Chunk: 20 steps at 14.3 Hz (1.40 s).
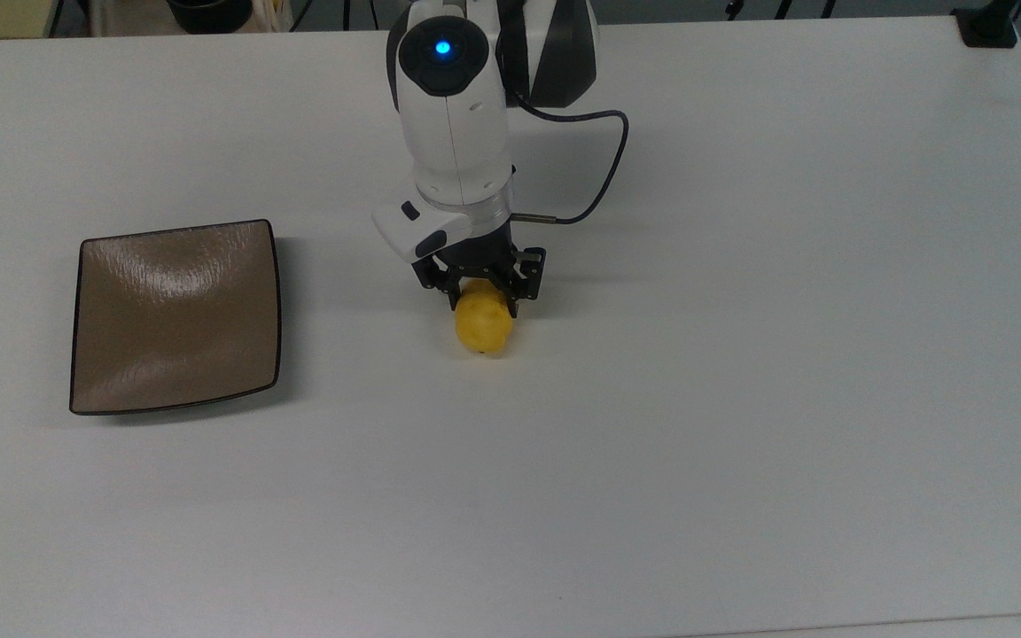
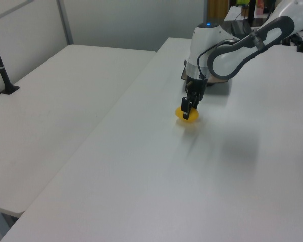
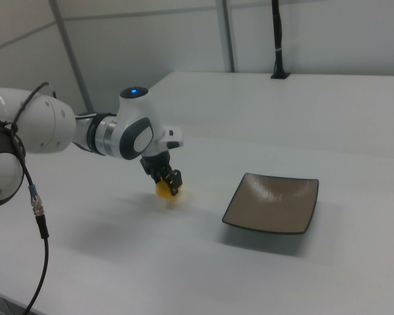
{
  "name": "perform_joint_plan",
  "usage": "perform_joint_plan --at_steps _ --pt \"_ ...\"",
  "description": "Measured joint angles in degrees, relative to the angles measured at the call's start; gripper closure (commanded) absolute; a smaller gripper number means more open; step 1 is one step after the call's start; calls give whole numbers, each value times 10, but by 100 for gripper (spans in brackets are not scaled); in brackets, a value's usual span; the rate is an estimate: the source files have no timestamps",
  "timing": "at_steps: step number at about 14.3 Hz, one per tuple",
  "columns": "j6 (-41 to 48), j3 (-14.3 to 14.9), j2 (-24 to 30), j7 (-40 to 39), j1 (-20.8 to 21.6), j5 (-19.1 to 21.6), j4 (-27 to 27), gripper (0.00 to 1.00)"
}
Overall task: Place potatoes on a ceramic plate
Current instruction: 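Lift the potato and carry it over the brown square plate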
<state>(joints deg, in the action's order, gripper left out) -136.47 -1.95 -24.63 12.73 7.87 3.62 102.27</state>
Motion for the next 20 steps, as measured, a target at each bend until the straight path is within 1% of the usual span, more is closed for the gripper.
perform_joint_plan --at_steps 3,6,8,9,12,14,18,20 --pt "9 0 24 -8 -2 -3 -7 54" --pt "100 14 77 -108 -6 -6 -8 54" --pt "136 31 97 -167 -10 -6 -8 54" --pt "138 39 100 -180 -10 -6 -8 54" --pt "138 78 108 -232 -11 -6 -8 54" --pt "138 98 110 -251 -13 -6 -8 54" --pt "138 120 110 -275 -20 -8 -5 53" --pt "138 127 109 -287 -33 -16 -2 53"
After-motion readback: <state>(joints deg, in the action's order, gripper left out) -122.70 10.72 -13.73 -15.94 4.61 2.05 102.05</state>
